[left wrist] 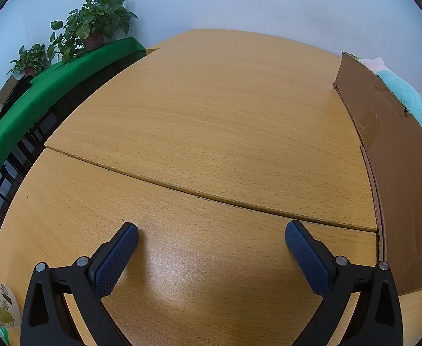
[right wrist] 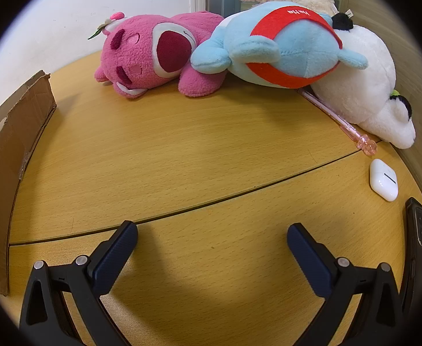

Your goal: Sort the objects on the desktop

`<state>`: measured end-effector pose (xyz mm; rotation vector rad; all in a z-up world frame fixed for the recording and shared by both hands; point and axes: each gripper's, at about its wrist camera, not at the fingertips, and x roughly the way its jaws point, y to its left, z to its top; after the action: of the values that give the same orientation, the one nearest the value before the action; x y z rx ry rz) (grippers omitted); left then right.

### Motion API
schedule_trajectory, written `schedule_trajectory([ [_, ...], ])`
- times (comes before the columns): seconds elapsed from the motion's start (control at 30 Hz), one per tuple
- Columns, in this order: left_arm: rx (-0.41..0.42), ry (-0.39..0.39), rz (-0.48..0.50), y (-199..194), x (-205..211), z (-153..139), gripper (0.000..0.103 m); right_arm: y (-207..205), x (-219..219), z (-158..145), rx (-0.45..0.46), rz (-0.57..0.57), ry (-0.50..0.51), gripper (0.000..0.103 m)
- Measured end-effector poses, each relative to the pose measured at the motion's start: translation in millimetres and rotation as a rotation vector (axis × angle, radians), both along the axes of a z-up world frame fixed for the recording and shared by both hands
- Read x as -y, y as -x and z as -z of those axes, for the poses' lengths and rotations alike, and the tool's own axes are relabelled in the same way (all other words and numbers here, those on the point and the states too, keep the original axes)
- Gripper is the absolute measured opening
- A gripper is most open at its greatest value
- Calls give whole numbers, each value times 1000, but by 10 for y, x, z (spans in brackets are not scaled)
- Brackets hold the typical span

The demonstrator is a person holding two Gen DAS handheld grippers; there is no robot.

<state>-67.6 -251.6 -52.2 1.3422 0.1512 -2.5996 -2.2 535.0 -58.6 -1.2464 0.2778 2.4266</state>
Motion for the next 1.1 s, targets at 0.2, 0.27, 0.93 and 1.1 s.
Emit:
schedule_trajectory([
  [0.2,0,0,1,0,7,3,103,-2,2,4,0,0,0,103],
  [0.27,0,0,1,-1,10,3,103,-4,3,5,-1,0,0,103],
  [0.93,-1,0,4,13,15,0,103,16,-13,24,-1,0,1,103],
  [1.1,-1,0,5,11,15,2,103,21,-15,25,-1,1,0,103],
])
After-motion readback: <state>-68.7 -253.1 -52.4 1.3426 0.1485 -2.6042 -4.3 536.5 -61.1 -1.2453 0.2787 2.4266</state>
